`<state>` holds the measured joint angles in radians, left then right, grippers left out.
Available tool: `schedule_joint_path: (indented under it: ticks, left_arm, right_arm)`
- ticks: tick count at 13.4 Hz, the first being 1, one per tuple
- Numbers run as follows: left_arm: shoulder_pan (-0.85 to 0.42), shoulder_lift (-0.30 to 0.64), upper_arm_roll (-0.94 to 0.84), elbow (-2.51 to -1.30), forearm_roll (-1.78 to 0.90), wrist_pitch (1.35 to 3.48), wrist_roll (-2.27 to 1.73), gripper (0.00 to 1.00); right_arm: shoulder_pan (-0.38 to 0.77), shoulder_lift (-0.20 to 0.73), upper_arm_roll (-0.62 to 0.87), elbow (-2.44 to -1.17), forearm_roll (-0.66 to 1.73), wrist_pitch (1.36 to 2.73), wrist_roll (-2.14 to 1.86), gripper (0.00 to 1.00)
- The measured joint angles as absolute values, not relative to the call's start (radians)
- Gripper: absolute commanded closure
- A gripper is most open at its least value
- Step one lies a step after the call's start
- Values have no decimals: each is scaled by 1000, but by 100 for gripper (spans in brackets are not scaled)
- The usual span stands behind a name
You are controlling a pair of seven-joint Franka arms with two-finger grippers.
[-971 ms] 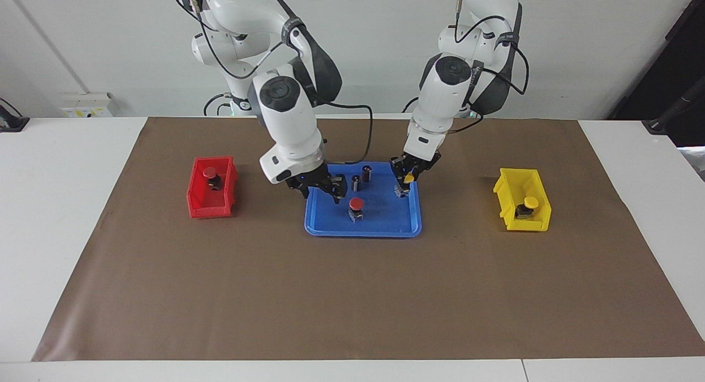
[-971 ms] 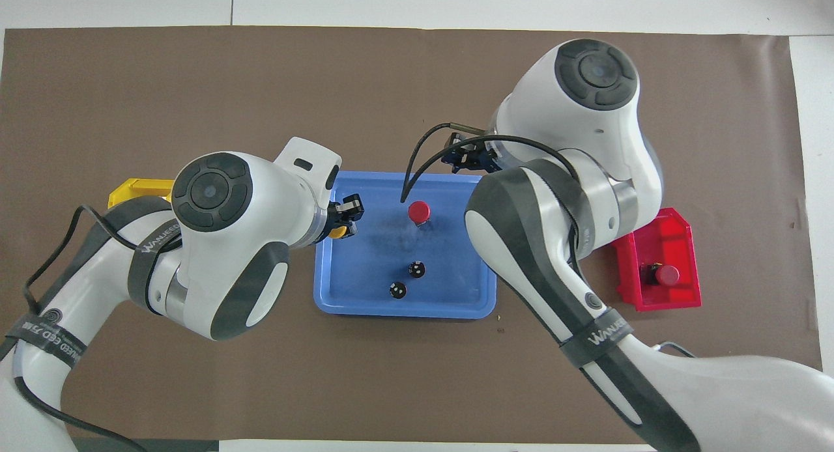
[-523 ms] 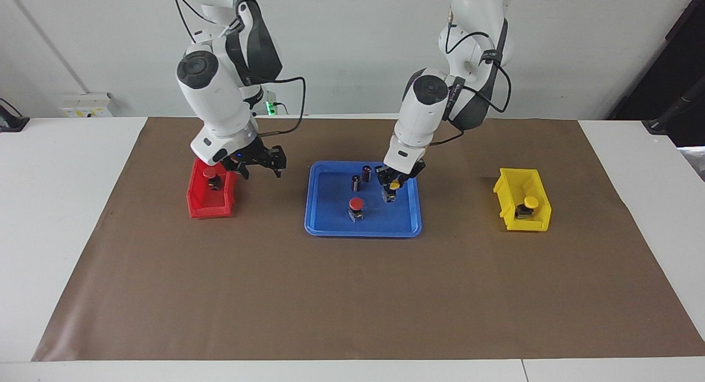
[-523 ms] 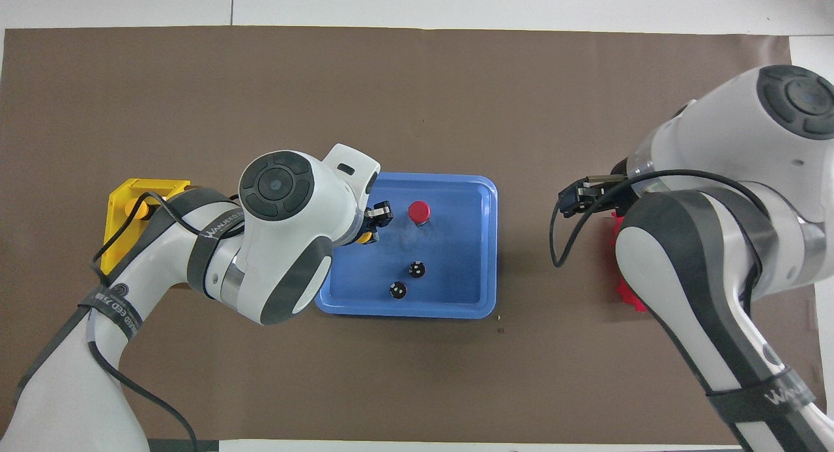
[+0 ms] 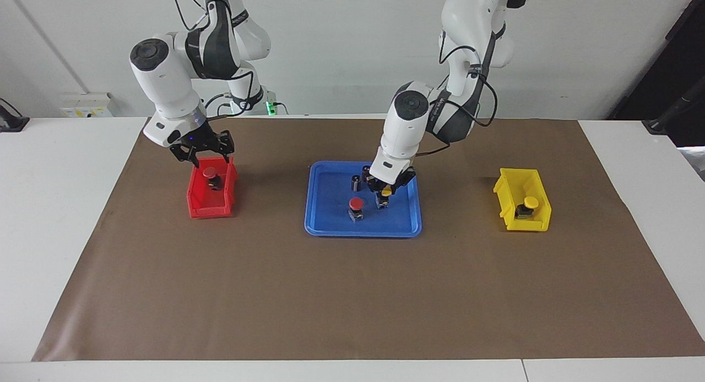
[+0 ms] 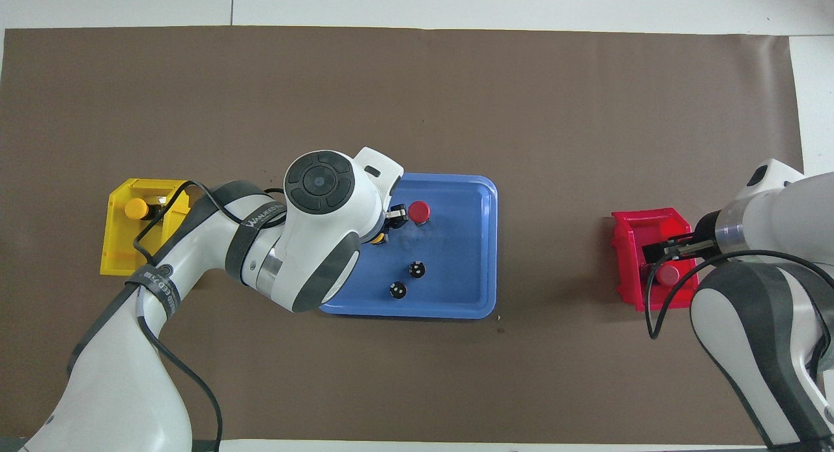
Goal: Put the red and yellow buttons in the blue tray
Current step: 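Return the right gripper to the red bin while the left gripper releases yellow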
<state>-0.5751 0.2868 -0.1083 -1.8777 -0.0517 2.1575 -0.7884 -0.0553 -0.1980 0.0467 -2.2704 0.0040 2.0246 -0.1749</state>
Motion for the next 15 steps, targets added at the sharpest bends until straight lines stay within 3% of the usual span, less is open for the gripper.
schedule_joint_path:
  ticks: [3,6,13,15]
  left_arm:
    - [-582,303,-108,-1863,-39,2158,-788,95]
    - [-584,303,-108,-1863,-35,2158,-789,75]
    - [-584,303,-108,-1862,-34,2163,-789,51]
    - [-585,304,-108,-1862,-33,2163,-789,49]
  right_arm:
    - [-100,-185,46,-2307,3,2090,-191,26]
    - [-112,-171,47,-2336,3,2125,-191,31]
    - [-123,-158,47,-2393,3,2170,-190,32]
    - [-123,-158,48,-2426,3,2195,-190,33]
